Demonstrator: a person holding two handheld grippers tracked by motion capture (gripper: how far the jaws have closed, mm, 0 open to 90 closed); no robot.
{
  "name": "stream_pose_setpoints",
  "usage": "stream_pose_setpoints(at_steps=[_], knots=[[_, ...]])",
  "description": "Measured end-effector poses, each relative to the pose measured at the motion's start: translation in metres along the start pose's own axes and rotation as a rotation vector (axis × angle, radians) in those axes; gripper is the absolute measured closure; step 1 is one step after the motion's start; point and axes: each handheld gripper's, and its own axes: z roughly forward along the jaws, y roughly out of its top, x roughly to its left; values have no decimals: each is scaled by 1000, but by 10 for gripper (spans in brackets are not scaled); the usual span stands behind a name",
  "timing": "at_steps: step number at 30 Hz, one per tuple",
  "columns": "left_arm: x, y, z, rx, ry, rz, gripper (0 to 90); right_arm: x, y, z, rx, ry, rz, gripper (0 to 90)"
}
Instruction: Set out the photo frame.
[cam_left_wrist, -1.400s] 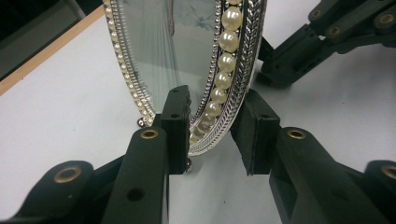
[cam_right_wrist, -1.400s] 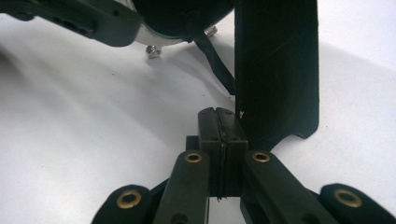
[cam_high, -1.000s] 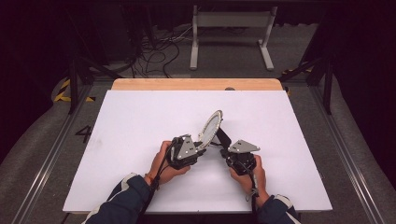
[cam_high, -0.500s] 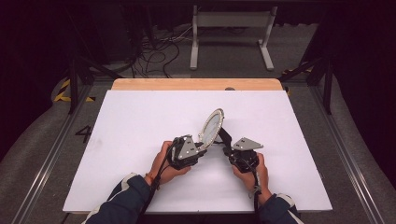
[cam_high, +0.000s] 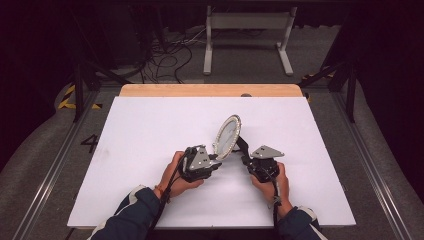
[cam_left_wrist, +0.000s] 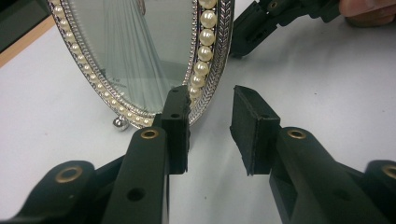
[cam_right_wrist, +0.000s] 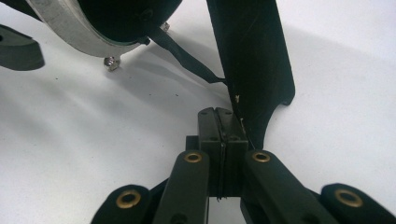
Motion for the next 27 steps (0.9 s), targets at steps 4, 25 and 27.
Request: stream_pose_setpoints(at_steps=[4, 25, 27], knots=[[3, -2, -13, -9, 16, -23, 600, 1, 0, -1, -4, -1, 4, 900], [5, -43, -60, 41, 39, -92, 273, 30, 14, -19, -121, 138, -33, 578], [3, -46, -61, 58, 41, -80, 256, 31, 15, -17, -123, 132, -26, 562]])
